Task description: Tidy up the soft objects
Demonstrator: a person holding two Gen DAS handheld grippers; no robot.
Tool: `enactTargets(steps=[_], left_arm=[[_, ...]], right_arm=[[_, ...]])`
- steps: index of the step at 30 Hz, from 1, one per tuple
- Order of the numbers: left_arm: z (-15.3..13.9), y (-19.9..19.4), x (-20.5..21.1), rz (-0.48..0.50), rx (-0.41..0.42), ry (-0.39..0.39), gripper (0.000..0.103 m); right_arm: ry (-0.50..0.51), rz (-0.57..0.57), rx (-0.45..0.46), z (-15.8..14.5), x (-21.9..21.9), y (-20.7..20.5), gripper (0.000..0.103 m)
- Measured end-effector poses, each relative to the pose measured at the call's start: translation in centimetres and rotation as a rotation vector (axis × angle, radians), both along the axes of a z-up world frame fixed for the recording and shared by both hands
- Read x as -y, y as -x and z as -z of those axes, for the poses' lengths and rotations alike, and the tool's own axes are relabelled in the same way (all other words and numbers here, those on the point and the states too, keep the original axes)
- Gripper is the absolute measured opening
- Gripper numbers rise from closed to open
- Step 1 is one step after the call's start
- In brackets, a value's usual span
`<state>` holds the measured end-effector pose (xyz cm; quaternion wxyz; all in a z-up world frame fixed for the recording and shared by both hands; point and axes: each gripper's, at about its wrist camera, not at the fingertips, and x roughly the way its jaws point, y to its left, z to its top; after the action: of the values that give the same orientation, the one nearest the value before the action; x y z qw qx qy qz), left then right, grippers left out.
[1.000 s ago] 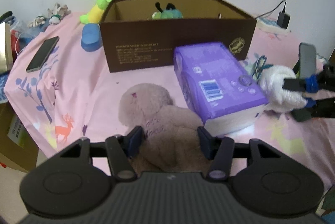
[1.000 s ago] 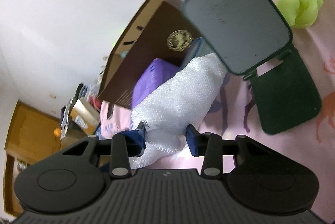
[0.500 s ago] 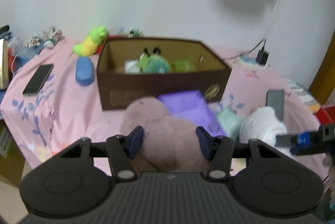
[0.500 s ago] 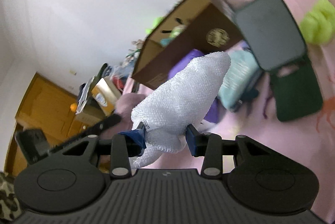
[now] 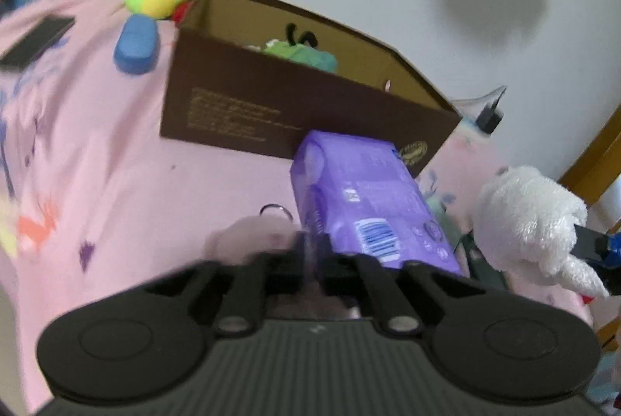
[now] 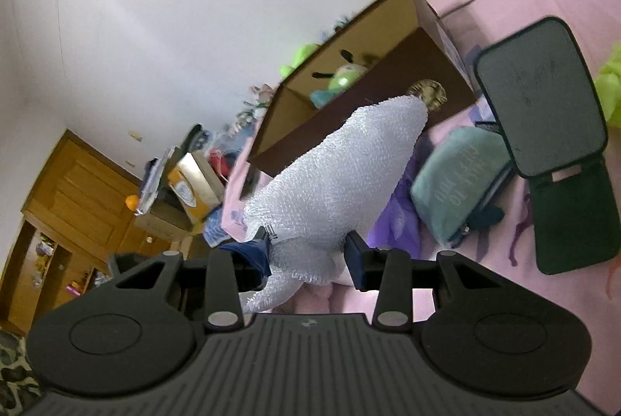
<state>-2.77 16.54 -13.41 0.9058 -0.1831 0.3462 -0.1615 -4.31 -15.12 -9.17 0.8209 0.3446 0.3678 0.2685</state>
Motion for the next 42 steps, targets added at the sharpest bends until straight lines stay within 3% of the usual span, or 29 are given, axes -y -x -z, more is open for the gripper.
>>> enactTargets(steps=[3,4,6,8,11,13,17,20,26,30,33,36,42], left_arm=[[-0.2,0.4,-0.5,0.020,-0.009,0.051,0.002],[-0.7,0.6,-0.5,0.025,0.002,0.039,0.007],[-1.8,0.9,-0.7,0.033,0.016,0.013,0.028],[-2.6,1.4,-1.2,0.029,0.030,0.001,0.066],[-3.6,2.3,-1.7,0.020,0.042,-0.044,0.093],[-3.6,3.0,-1.9,0.031,0.038,-0.082,0.099],[-1.9,3.4,-1.7,0.060,-0.045,-0.148,0.099],[-0.5,3.4,-1.3,0.060,-0.111,-0.147,0.099],[0.4,3.5,0.2,0.082,-0.134,-0.152,0.101],[2.1,2.5,1.8,0.084,-0.198,-0.223,0.101],[2.4,2.1,2.8,0.058,-0.184,-0.291,0.100],[2.4,1.9,3.3,0.044,-0.171,-0.343,0.090],[1.6,1.8,3.2,0.048,-0.157,-0.348,0.072]], right_arm=[[0.024,0.006,-0.014,0.0,0.1,-0.5,0.024],[0.027,0.008,-0.016,-0.1,0.2,-0.6,0.024],[0.033,0.002,-0.014,-0.4,0.1,-1.0,0.024],[0.046,-0.012,-0.012,-0.4,-0.3,-1.3,0.024],[0.043,-0.024,-0.022,0.0,-0.8,-1.5,0.024],[0.035,-0.034,-0.026,0.2,-1.2,-1.6,0.024],[0.028,-0.050,-0.031,0.5,-1.7,-1.7,0.024],[0.039,-0.052,-0.034,0.6,-1.7,-1.8,0.024],[0.038,-0.047,-0.041,0.8,-1.1,-1.5,0.024],[0.038,-0.035,-0.043,0.9,-0.6,-1.1,0.024],[0.038,-0.026,-0.041,0.9,-0.3,-0.9,0.024],[0.036,-0.016,-0.044,1.0,0.0,-0.7,0.024],[0.031,-0.008,-0.050,1.2,0.5,-0.6,0.024]])
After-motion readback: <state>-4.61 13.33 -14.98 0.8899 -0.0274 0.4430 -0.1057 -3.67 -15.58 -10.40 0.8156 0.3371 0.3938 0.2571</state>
